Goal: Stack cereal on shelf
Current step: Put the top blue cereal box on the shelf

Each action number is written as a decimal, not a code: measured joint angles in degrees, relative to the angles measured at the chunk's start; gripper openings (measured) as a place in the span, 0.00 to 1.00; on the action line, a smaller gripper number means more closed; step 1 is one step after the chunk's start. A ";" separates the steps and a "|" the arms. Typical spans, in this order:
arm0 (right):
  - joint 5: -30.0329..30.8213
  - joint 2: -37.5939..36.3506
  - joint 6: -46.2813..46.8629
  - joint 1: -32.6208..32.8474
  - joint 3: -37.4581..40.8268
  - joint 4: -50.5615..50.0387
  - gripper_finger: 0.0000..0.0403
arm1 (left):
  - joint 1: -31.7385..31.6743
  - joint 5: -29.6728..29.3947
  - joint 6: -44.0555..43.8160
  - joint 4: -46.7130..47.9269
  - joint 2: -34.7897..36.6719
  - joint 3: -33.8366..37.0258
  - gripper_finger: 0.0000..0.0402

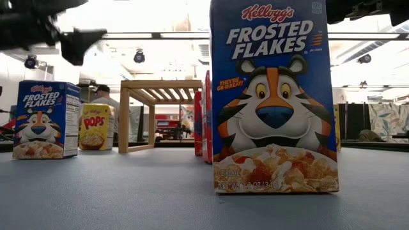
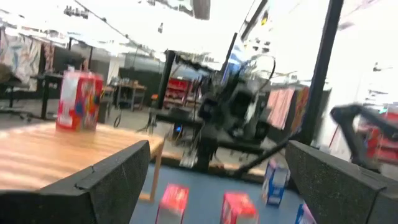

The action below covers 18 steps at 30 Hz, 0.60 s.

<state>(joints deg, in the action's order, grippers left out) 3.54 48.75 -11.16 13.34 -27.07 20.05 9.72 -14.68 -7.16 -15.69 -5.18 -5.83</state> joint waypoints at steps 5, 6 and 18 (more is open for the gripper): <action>0.00 0.00 0.03 0.00 0.00 0.21 0.59 | 0.02 0.77 0.13 17.92 -2.45 -12.95 0.89; 0.00 0.00 0.05 0.00 0.00 0.22 0.59 | 0.02 0.69 0.15 20.56 -3.50 -15.40 0.89; -0.01 0.00 0.24 0.00 0.00 0.41 0.59 | 0.04 0.38 0.63 27.13 -18.25 -33.58 0.89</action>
<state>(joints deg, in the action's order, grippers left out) 3.53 48.75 -10.92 13.34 -27.07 20.47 9.76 -14.31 -6.52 11.44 -23.43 -39.42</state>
